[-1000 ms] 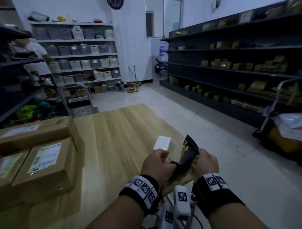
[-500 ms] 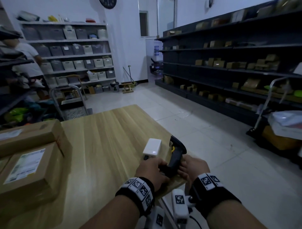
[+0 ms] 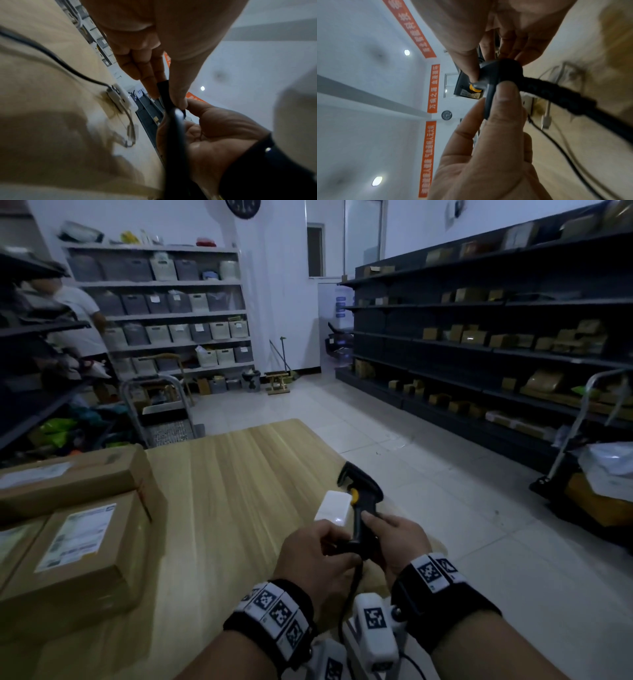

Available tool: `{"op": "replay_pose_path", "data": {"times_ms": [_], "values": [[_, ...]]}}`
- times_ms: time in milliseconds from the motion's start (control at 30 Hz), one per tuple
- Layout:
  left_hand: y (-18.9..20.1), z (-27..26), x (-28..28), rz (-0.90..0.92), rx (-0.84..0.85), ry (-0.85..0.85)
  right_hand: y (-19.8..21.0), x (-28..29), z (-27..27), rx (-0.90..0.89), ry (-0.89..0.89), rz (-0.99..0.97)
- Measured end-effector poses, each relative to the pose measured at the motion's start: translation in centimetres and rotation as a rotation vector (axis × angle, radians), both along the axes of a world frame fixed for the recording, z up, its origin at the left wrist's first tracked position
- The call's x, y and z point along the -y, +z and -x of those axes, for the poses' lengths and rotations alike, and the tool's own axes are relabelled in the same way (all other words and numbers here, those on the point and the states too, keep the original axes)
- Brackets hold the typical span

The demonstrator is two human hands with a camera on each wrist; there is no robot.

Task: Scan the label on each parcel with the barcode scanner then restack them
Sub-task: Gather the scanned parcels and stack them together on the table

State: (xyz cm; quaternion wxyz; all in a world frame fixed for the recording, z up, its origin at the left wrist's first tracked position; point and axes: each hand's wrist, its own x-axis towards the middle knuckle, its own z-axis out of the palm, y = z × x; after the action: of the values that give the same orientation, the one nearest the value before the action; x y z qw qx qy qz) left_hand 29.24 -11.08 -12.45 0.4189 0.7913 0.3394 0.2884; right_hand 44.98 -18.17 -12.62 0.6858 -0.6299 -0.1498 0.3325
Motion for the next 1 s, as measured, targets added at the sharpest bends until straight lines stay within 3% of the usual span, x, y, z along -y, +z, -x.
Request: {"op": "replay_pose_path", "data": {"times_ms": [233, 500, 800, 1000], "values": [[0.2, 8.2, -4.3, 0.035, 0.069, 0.181, 1.1, -7.3, 6.5, 0.148, 0.26, 0.016], [-2.6, 15.4, -7.8, 0.095, 0.041, 0.37, -1.6, -14.6, 12.3, 0.193, 0.492, 0.173], [-4.2, 16.2, -10.1, 0.194, 0.051, 0.405, -3.3, -16.6, 12.7, 0.357, 0.53, 0.263], [-4.8, 16.3, -11.2, 0.221, 0.073, 0.405, -4.6, -17.2, 12.6, 0.306, 0.495, 0.29]]}}
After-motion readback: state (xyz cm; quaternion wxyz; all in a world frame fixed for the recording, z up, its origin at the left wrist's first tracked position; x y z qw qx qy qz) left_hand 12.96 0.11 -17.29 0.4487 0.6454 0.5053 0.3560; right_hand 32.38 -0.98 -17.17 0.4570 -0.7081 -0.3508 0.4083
